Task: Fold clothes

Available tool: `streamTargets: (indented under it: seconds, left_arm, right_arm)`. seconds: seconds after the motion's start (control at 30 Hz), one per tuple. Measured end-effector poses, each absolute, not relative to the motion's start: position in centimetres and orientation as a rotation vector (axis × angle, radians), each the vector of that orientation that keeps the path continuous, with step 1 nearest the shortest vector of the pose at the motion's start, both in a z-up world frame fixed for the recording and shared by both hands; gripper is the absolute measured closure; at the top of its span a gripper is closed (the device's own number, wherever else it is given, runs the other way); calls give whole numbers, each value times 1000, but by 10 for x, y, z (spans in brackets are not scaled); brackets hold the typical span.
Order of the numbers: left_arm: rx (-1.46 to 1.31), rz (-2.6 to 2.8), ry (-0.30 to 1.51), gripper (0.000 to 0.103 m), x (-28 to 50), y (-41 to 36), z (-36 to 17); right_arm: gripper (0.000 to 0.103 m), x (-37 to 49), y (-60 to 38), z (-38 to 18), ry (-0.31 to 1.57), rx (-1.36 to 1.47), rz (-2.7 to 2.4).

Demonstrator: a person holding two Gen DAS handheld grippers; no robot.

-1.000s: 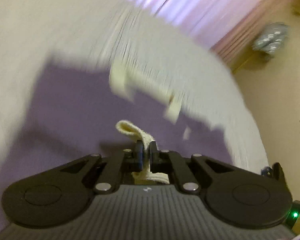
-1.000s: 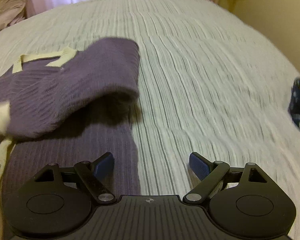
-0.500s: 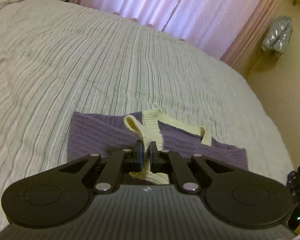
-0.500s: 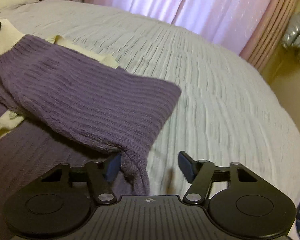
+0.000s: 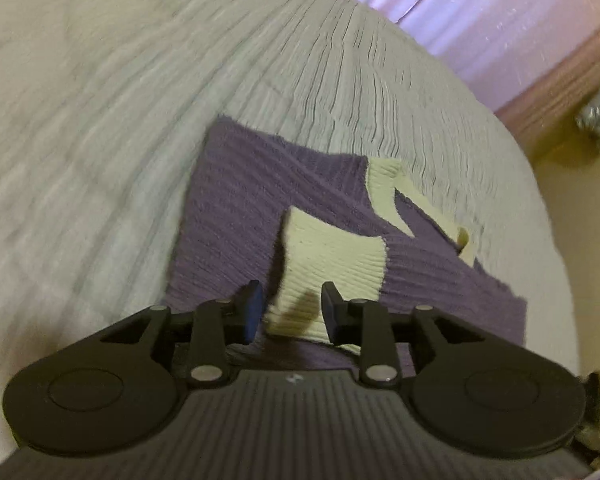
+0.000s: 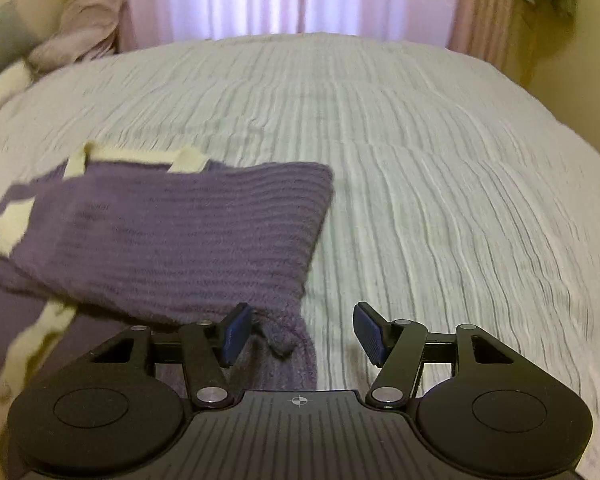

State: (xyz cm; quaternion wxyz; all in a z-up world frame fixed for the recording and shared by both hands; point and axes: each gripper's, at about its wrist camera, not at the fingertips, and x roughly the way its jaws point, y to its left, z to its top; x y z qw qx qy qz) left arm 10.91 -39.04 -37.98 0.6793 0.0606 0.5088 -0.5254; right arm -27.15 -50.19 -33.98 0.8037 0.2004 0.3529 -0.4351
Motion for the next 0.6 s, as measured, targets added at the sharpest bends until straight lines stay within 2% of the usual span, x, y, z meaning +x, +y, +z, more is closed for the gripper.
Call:
streamTargets:
  seconds: [0.03, 0.1, 0.23, 0.33, 0.47, 0.6]
  left_arm:
    - [136, -1180, 1138, 100, 108, -392, -381]
    - [137, -1180, 1129, 99, 107, -394, -383]
    - [241, -1213, 977, 100, 103, -392, -368]
    - [384, -1223, 1011, 97, 98, -401, -375]
    - [304, -1103, 868, 95, 102, -388, -348]
    - [161, -1140, 853, 96, 102, -388, -331]
  right_arm:
    - [43, -273, -506, -338, 742, 455, -941]
    - [43, -276, -516, -339, 740, 513, -959]
    - [43, -277, -531, -339, 742, 541, -988]
    - [43, -273, -536, -335, 730, 526, -985]
    - [43, -264, -541, -329, 696, 501, -970]
    - [43, -242, -551, -324, 646, 468, -916]
